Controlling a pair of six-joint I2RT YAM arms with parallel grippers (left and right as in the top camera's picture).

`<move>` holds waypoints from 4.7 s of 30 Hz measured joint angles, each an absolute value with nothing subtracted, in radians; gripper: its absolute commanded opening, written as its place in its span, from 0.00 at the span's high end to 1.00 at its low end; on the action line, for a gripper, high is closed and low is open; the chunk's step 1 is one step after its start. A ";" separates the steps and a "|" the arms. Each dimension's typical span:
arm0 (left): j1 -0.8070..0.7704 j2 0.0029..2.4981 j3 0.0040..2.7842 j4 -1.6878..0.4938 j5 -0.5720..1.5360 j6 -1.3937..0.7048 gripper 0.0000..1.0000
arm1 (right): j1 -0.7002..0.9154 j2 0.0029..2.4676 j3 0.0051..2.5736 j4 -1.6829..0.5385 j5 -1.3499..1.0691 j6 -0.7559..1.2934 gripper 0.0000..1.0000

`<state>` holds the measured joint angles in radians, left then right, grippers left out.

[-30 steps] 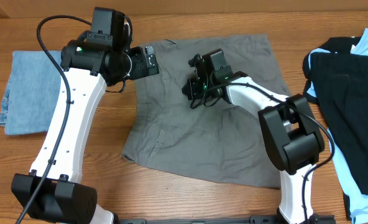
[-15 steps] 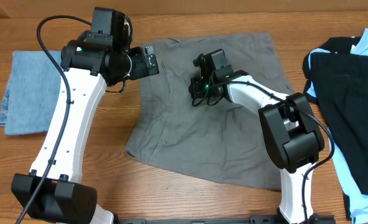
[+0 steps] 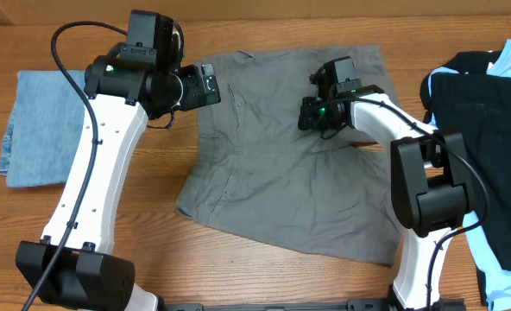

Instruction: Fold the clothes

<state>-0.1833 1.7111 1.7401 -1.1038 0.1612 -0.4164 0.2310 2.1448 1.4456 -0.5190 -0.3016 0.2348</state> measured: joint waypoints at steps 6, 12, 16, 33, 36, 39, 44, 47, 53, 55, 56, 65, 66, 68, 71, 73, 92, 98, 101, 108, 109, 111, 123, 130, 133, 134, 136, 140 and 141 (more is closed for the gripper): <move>-0.183 1.711 1.740 -1.104 0.161 -0.416 0.00 | 0.232 2.135 1.446 -0.545 -0.167 0.235 0.96; -0.183 1.711 1.740 -1.104 0.161 -0.416 0.00 | 0.224 2.127 1.485 -0.634 -0.070 0.196 0.96; -0.183 1.711 1.740 -1.104 0.162 -0.416 0.00 | 0.181 2.058 1.651 -0.825 -0.041 0.173 0.84; -0.183 1.711 1.740 -1.104 0.161 -0.416 0.00 | -0.212 1.608 1.769 -1.577 -0.026 0.350 0.42; -0.183 1.711 1.740 -1.103 0.162 -0.416 0.00 | -0.228 1.610 1.617 -1.532 -0.026 0.392 0.41; -0.183 1.711 1.740 -1.104 0.162 -0.416 0.00 | -0.228 1.613 1.420 -1.447 -0.047 0.434 0.41; -0.183 1.711 1.740 -1.104 0.162 -0.416 0.00 | -0.228 1.615 1.180 -1.298 -0.097 0.458 0.40; -0.183 1.711 1.740 -1.104 0.162 -0.416 0.00 | -0.228 1.615 1.094 -1.241 -0.108 0.463 0.39; -0.183 1.711 1.740 -1.104 0.162 -0.416 0.00 | -0.228 1.615 1.018 -1.192 -0.130 0.469 0.06; -0.183 1.711 1.740 -1.104 0.162 -0.416 0.00 | -0.228 1.615 1.018 -1.204 -0.131 0.468 0.06; -0.183 1.711 1.740 -1.104 0.162 -0.416 0.00 | -0.228 1.615 1.018 -1.208 -0.132 0.468 0.06; -0.183 1.711 1.737 -1.193 0.146 -0.412 0.00 | -0.228 1.615 0.975 -1.198 -0.133 0.490 0.09; -0.183 1.711 1.731 -1.211 0.142 -0.411 0.00 | -0.228 1.615 0.964 -1.198 -0.134 0.501 0.09; -0.183 1.712 1.677 -1.224 0.138 -0.409 0.00 | -0.228 1.615 0.941 -1.207 -0.134 0.545 0.09; -0.183 1.717 1.566 -1.180 0.134 -0.408 0.00 | -0.228 1.615 0.925 -1.212 -0.134 0.592 0.09; -0.183 1.721 1.471 -1.138 0.133 -0.409 0.00 | -0.228 1.615 0.905 -1.195 -0.134 0.611 0.09; -0.183 1.728 1.182 -1.108 0.093 -0.400 0.28 | -0.229 1.553 0.704 -0.966 -0.179 0.662 0.23; -0.183 1.728 1.085 -1.049 0.081 -0.390 0.27 | -0.229 1.553 0.704 -0.967 -0.179 0.662 0.23; -0.183 1.728 1.047 -1.001 0.077 -0.390 0.37 | -0.229 1.553 0.704 -0.967 -0.180 0.662 0.25; -0.183 1.728 0.956 -0.912 0.067 -0.386 0.96 | -0.229 1.555 0.694 -0.983 -0.229 0.622 0.96; -0.183 1.728 0.956 -0.920 0.067 -0.386 0.96 | -0.229 1.559 0.691 -0.982 -0.252 0.601 0.96; -0.183 1.728 0.957 -0.944 0.067 -0.386 0.96 | -0.229 1.567 0.694 -0.978 -0.281 0.563 0.96; -0.043 1.556 0.990 -1.142 0.080 -0.387 0.96 | -0.226 1.602 0.840 -1.154 -0.288 0.411 0.96; -0.012 1.436 0.991 -1.249 0.089 -0.387 0.96 | -0.208 1.604 0.936 -1.304 -0.299 0.384 0.96; -0.012 1.412 0.991 -1.249 0.093 -0.386 0.96 | -0.185 1.604 1.017 -1.363 -0.297 0.371 0.96; -0.012 1.406 0.991 -1.247 0.095 -0.387 0.96 | -0.177 1.604 1.045 -1.380 -0.296 0.369 0.96; -0.010 1.395 0.994 -1.235 0.101 -0.387 0.96 | -0.159 1.604 1.122 -1.418 -0.295 0.365 0.96; -0.010 1.394 1.031 -1.231 0.105 -0.387 0.96 | -0.131 1.604 1.238 -1.457 -0.290 0.359 0.96; -0.010 1.394 1.050 -1.232 0.105 -0.387 0.96 | -0.130 1.604 1.256 -1.457 -0.290 0.358 0.96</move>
